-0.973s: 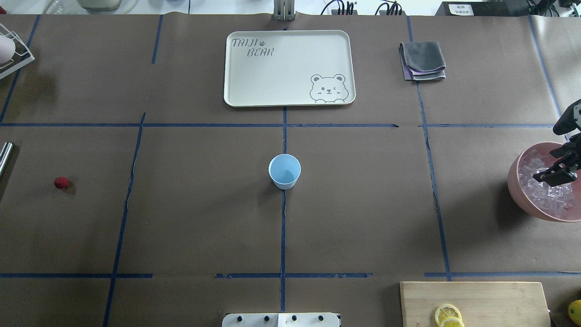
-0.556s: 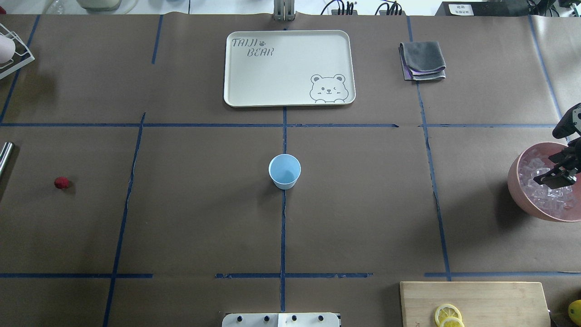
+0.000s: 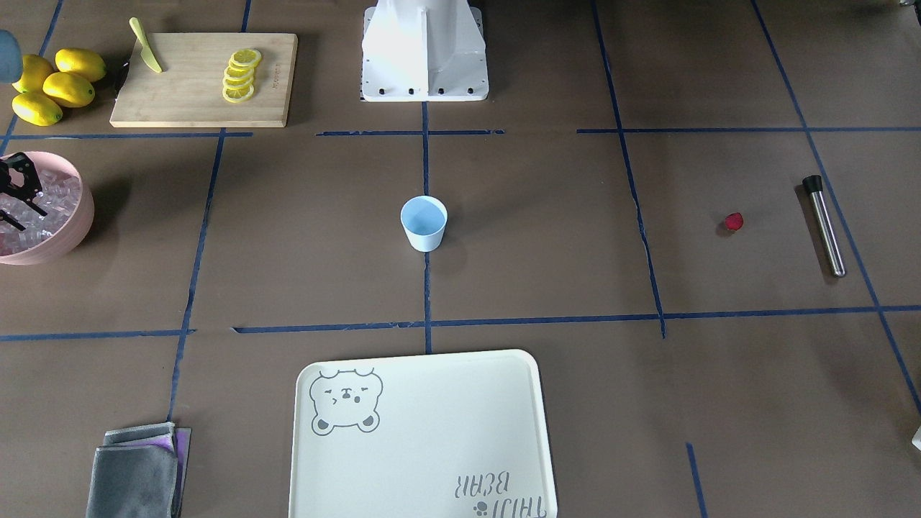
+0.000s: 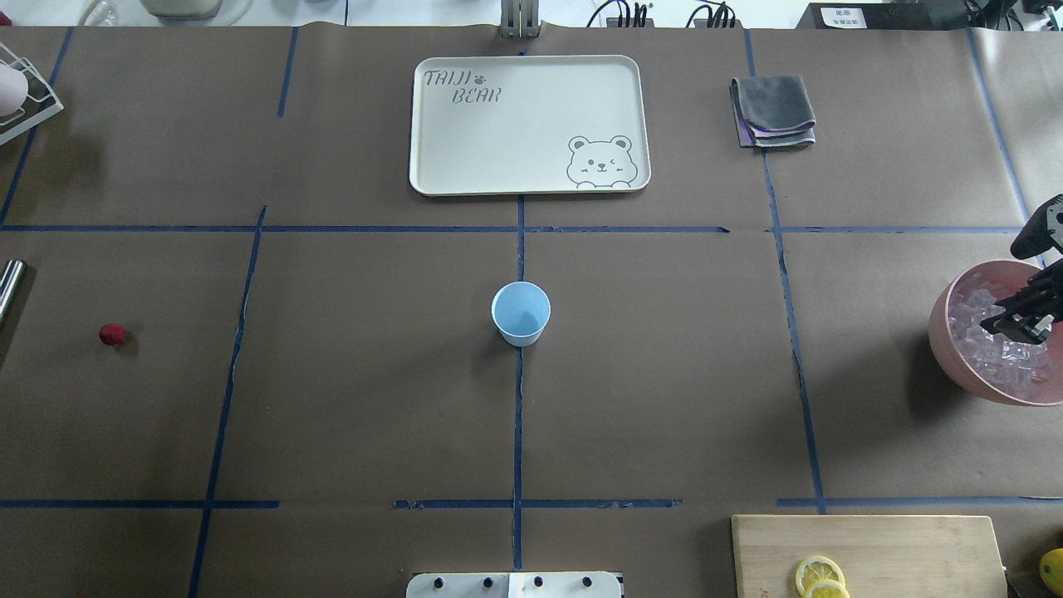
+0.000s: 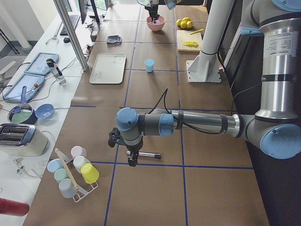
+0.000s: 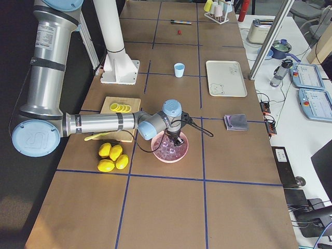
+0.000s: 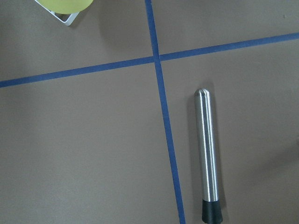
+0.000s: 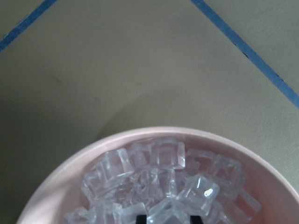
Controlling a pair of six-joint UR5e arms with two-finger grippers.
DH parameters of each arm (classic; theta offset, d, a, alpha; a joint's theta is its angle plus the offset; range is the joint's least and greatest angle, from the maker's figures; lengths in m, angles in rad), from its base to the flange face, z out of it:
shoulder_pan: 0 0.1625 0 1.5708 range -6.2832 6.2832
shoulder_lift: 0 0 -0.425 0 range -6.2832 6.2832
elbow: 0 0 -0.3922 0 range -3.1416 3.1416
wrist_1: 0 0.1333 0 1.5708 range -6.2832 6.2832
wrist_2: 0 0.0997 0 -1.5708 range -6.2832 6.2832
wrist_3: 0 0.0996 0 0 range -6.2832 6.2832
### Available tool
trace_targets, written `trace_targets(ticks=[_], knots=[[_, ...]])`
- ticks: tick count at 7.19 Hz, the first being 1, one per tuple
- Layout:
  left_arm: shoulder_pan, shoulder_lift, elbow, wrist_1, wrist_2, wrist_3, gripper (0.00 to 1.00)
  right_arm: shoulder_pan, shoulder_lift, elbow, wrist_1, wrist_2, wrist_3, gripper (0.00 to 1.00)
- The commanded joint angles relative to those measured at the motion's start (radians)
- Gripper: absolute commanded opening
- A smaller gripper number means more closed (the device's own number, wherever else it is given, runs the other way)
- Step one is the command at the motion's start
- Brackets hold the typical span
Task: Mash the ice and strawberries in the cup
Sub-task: 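Grasp an ice cube from the bowl with the right gripper and lift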
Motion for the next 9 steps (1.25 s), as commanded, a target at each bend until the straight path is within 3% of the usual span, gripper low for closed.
trace_targets(ticks=[1, 2, 3, 5, 8, 9], knots=[[0.000, 0.000, 0.000, 0.000, 0.000, 0.000, 1.00, 0.036, 0.004, 0.016, 0.000, 0.008, 0.002, 0.02], [0.000, 0.000, -0.002, 0.000, 0.000, 0.000, 1.00, 0.078, 0.004, 0.036, -0.012, 0.016, 0.018, 0.02], [0.000, 0.000, -0.002, 0.000, 0.000, 0.000, 1.00, 0.106, 0.009, 0.081, -0.106, 0.016, 0.040, 0.03], [0.000, 0.000, -0.003, 0.000, -0.002, 0.002, 1.00, 0.107, 0.116, 0.147, -0.236, 0.021, 0.339, 0.02], [0.000, 0.000, -0.009, 0.000, -0.002, 0.000, 1.00, -0.046, 0.315, 0.147, -0.258, 0.018, 0.674, 0.02], [0.000, 0.000, -0.011, -0.002, -0.002, 0.000, 1.00, -0.112, 0.407, 0.147, -0.320, -0.008, 0.758, 0.02]])
